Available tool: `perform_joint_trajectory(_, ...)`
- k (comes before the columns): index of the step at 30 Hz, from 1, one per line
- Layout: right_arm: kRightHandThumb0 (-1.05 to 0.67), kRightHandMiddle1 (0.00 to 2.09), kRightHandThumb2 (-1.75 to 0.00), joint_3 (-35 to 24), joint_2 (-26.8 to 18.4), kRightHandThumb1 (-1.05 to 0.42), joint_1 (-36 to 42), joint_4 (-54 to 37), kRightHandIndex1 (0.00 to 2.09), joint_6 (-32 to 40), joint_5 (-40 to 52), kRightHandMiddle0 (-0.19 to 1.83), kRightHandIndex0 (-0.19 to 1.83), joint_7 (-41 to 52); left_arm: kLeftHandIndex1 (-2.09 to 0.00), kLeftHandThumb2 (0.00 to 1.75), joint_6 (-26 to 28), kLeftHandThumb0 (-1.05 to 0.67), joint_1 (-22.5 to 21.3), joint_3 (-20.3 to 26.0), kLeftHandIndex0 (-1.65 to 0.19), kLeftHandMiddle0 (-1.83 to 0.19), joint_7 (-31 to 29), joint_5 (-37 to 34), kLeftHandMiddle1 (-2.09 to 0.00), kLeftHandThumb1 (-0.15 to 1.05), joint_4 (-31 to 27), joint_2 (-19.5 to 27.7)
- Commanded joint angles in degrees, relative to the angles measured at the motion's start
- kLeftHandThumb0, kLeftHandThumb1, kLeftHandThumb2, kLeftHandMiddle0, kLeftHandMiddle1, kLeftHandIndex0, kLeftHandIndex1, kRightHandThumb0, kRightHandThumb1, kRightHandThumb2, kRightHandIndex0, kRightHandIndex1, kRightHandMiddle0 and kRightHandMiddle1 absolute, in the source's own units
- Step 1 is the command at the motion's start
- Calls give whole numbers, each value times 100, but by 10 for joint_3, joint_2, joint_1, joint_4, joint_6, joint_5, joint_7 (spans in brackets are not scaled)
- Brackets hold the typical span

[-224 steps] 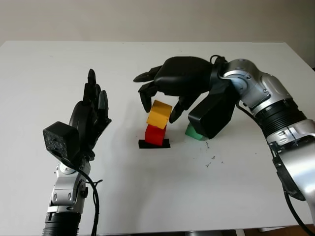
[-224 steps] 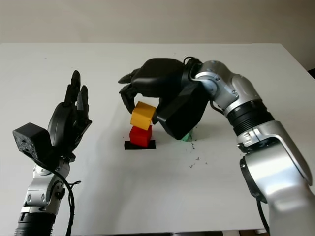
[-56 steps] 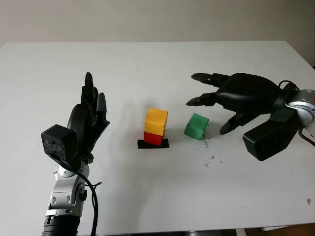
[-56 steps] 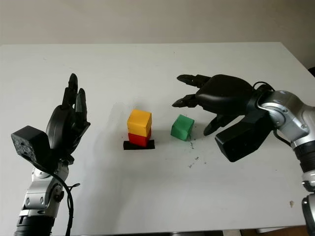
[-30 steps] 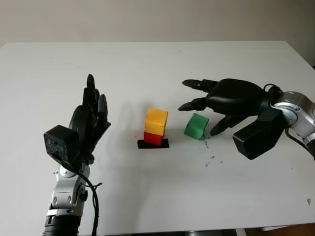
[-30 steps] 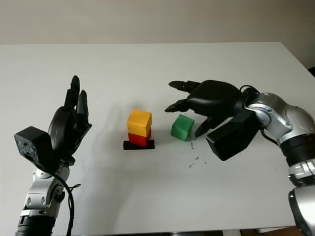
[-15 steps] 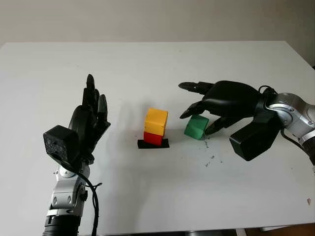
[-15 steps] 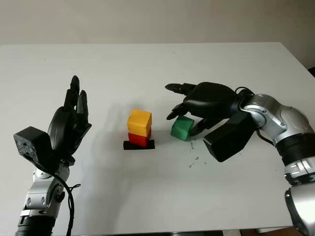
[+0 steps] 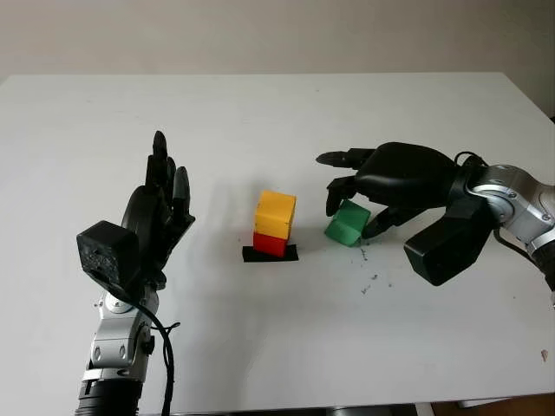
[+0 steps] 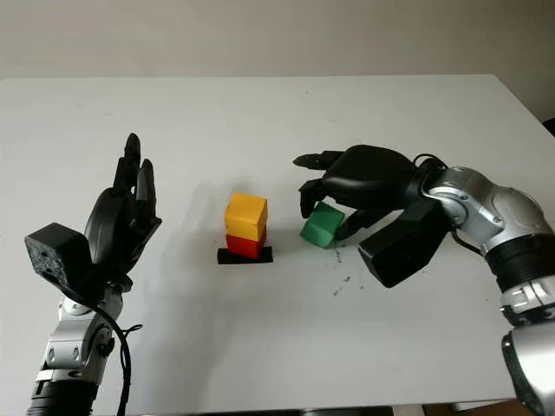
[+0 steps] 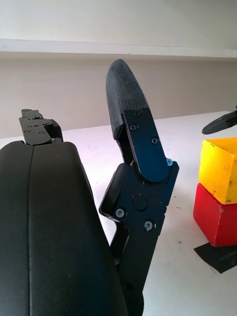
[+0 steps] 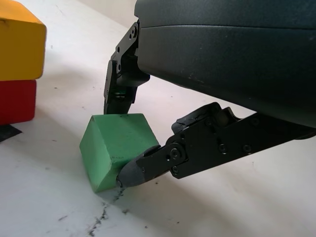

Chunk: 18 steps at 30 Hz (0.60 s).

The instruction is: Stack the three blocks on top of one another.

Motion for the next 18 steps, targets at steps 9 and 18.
perform_joint_trajectory(9, -39, 109, -5, -24, -13, -91, -66, 0, 7, 19, 11, 55, 29, -23, 0, 68, 1, -78, -11, -3, 19, 19, 4, -5, 0, 105, 1, -11)
perform_joint_trajectory(18, -43, 108, -6, -50, -7, -90, -140, -30, 6, 63, 60, 58, 28, 41, 0, 69, 0, -78, -13, -4, 19, 19, 3, -3, 0, 105, 2, -11)
